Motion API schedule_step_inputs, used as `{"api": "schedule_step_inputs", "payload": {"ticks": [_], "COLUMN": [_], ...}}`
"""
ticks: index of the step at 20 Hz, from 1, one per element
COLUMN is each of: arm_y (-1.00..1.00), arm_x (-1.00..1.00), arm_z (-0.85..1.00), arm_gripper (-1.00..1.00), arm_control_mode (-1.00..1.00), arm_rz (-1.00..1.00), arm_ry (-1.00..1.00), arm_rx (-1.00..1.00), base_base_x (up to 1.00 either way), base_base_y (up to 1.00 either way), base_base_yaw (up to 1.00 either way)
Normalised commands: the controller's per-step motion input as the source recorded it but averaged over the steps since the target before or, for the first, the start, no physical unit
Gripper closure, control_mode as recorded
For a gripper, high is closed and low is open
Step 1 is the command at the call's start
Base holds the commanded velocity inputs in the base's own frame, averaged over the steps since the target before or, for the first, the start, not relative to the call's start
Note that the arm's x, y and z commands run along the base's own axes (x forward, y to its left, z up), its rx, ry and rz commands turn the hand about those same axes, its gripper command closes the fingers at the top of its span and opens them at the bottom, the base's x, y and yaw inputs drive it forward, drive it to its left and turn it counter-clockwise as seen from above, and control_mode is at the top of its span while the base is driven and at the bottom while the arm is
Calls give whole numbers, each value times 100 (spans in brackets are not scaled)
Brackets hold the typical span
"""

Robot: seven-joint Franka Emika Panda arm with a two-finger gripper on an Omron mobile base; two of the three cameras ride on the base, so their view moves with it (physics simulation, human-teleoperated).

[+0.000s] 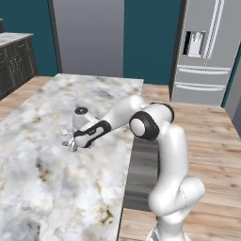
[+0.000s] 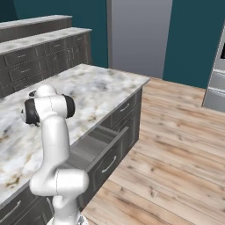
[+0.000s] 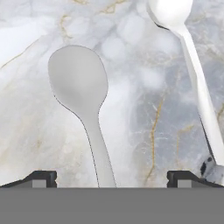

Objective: Organize the utensils by type. Pick up the wooden spoons from the counter and place them in the open cabinet. Then pick up the metallic utensils from the counter and place them in the open drawer.

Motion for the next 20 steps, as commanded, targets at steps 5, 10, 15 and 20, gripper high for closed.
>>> {"api": "schedule_step_inputs", "payload": {"ticks": [5,10,15,20], "arm_y": [14,12,11,10], "arm_x": [10,10,1,-1], "arm_z": [-19,-15,-24,-38], "arm_gripper": [-100,-100,-100,100], "arm_control_mode": [-100,-100,-100,-100], "arm_rz": [0,0,-3,-8], "arm_ry": [0,0,0,0], "arm_rx": [0,0,0,0], "base_base_x": [0,0,0,0], "base_base_y": [0,0,0,0], "base_base_yaw": [0,0,0,0]}}
